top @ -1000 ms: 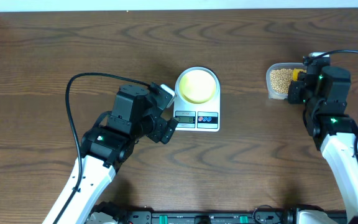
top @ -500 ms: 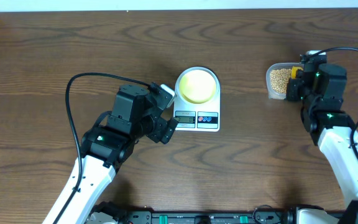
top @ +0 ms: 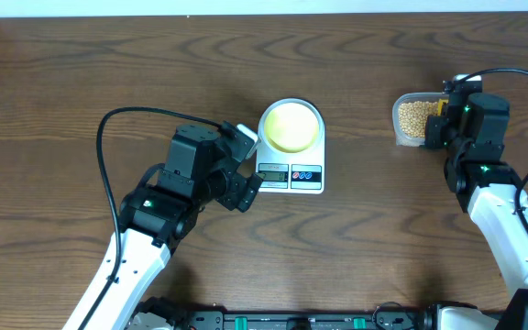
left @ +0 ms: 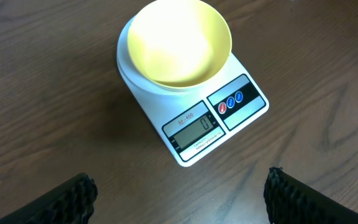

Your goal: Scoop item into bowl and weigh 50g on scale

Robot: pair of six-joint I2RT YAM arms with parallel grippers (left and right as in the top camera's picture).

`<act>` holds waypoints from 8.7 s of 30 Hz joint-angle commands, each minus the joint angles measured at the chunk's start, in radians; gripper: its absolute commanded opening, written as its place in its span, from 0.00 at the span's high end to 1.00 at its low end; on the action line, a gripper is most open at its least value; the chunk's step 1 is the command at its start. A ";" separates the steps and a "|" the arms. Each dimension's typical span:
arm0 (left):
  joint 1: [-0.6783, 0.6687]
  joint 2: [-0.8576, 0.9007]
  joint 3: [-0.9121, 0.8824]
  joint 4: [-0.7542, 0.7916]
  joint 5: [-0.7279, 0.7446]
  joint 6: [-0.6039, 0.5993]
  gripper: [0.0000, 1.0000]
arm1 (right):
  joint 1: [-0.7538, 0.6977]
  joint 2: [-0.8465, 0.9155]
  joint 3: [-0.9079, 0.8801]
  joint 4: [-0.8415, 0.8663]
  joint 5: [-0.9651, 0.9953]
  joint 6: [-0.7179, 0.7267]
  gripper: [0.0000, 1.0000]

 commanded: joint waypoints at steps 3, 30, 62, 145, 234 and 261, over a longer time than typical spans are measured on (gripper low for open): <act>0.004 0.002 -0.019 0.003 0.016 0.013 0.12 | -0.004 0.034 0.022 0.010 0.023 -0.021 0.99; 0.004 0.002 -0.019 0.003 0.016 0.013 0.12 | -0.004 0.081 0.021 0.000 -0.050 0.003 0.99; 0.004 0.002 -0.019 0.003 0.016 0.013 0.12 | -0.023 0.117 0.021 -0.019 -0.203 0.063 0.99; 0.004 0.002 -0.019 0.003 0.016 0.013 0.12 | -0.466 0.130 0.021 0.084 -0.902 0.371 0.99; 0.004 0.002 -0.019 0.003 0.016 0.013 0.12 | 0.218 0.130 0.021 0.415 -0.774 0.696 0.99; 0.004 0.002 -0.019 0.003 0.016 0.013 0.12 | 0.333 0.130 0.021 0.406 -0.692 0.413 0.99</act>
